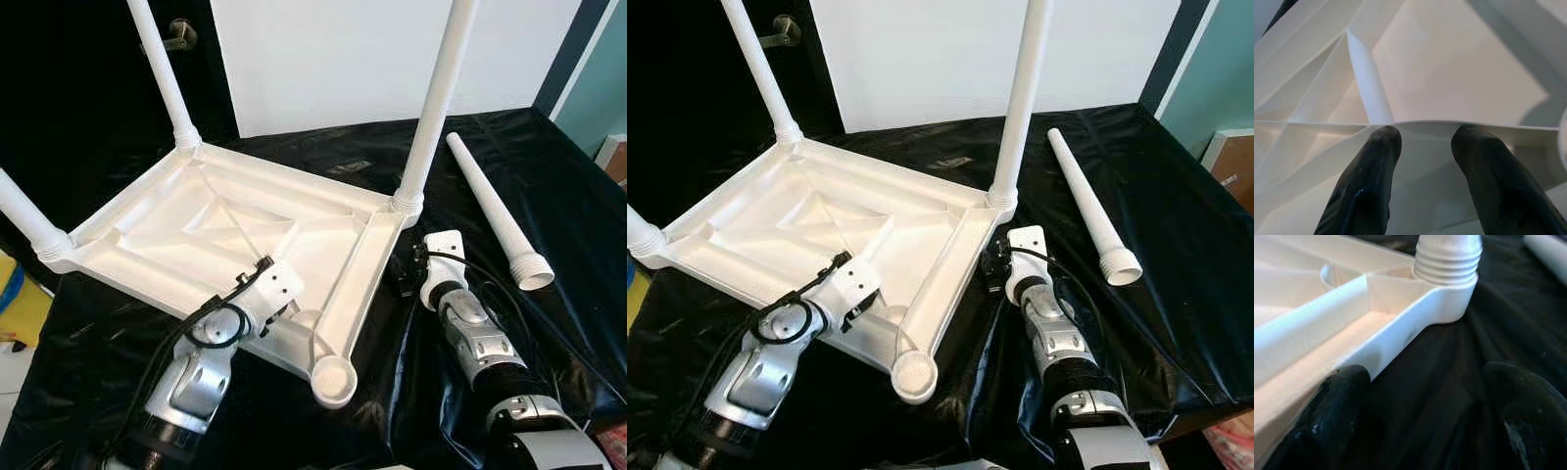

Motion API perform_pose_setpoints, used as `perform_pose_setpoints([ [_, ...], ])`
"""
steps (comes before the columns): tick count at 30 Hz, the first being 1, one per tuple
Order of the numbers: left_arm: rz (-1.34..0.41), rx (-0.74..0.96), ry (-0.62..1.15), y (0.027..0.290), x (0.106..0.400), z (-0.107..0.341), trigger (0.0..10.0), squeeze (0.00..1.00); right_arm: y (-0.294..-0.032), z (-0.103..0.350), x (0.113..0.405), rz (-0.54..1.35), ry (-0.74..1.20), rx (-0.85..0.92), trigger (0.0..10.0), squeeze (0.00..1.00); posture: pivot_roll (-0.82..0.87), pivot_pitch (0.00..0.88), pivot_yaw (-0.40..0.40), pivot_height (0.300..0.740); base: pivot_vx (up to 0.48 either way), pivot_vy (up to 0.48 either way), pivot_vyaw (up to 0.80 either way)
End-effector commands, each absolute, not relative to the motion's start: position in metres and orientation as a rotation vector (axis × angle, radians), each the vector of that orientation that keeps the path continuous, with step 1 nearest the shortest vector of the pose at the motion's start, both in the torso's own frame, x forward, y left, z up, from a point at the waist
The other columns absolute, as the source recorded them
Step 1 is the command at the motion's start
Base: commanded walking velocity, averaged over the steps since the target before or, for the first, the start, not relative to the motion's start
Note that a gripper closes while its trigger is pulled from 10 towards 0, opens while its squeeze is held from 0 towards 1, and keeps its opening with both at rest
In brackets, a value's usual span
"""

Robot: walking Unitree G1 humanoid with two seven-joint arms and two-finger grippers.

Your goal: Building children table

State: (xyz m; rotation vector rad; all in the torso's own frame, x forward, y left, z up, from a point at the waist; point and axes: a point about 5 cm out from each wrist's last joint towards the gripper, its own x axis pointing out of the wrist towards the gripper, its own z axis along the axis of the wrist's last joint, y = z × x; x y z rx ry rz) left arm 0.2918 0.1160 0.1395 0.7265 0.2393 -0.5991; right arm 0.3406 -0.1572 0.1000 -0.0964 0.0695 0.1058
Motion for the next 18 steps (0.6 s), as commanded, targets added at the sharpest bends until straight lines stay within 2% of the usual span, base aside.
perform_pose_setpoints([
  [1,-0.539,0.713,0.152,0.119,0.298,0.155,10.0,0.00,-0.158,0.105,0.339,0.085,0.024,-0.078,10.0,0.00,0.00,0.049,0.004,0.740,0.000,0.000,0.00],
  [5,-0.497,0.654,0.094,0.133,0.301,0.173,10.0,0.00,-0.170,0.104,0.322,0.053,-0.013,-0.108,10.0,0.00,0.00,0.049,0.007,0.740,0.000,0.000,0.00],
  [10,-0.474,0.597,0.044,0.148,0.304,0.184,10.0,0.00,-0.171,0.109,0.300,0.097,-0.095,-0.111,10.0,0.00,-0.02,0.052,0.009,0.740,0.000,0.000,0.00],
  [12,-0.474,0.597,0.044,0.148,0.304,0.184,10.0,0.00,-0.171,0.109,0.300,0.097,-0.095,-0.111,10.0,0.00,-0.02,0.052,0.009,0.740,0.000,0.000,0.00],
  [13,-0.502,0.588,-0.001,0.151,0.303,0.188,10.0,0.00,-0.167,0.113,0.290,0.147,-0.129,-0.094,10.0,0.00,-0.03,0.054,0.009,0.740,0.000,0.000,0.00],
  [15,-0.502,0.588,-0.001,0.151,0.303,0.188,10.0,0.00,-0.167,0.113,0.290,0.147,-0.129,-0.094,10.0,0.00,-0.03,0.054,0.009,0.740,0.000,0.000,0.00],
  [16,-0.548,0.551,-0.054,0.153,0.301,0.193,10.0,0.00,-0.160,0.117,0.278,0.210,-0.157,-0.075,10.0,0.00,-0.04,0.057,0.008,0.740,0.000,0.000,0.00],
  [17,-0.548,0.551,-0.054,0.153,0.301,0.193,10.0,0.00,-0.160,0.117,0.278,0.210,-0.157,-0.075,10.0,0.00,-0.04,0.057,0.008,0.740,0.000,0.000,0.00],
  [18,-0.641,0.523,-0.087,0.152,0.296,0.194,10.0,0.00,-0.155,0.120,0.266,0.272,-0.171,-0.073,10.0,0.00,-0.04,0.059,0.006,0.740,0.000,0.000,0.00],
])
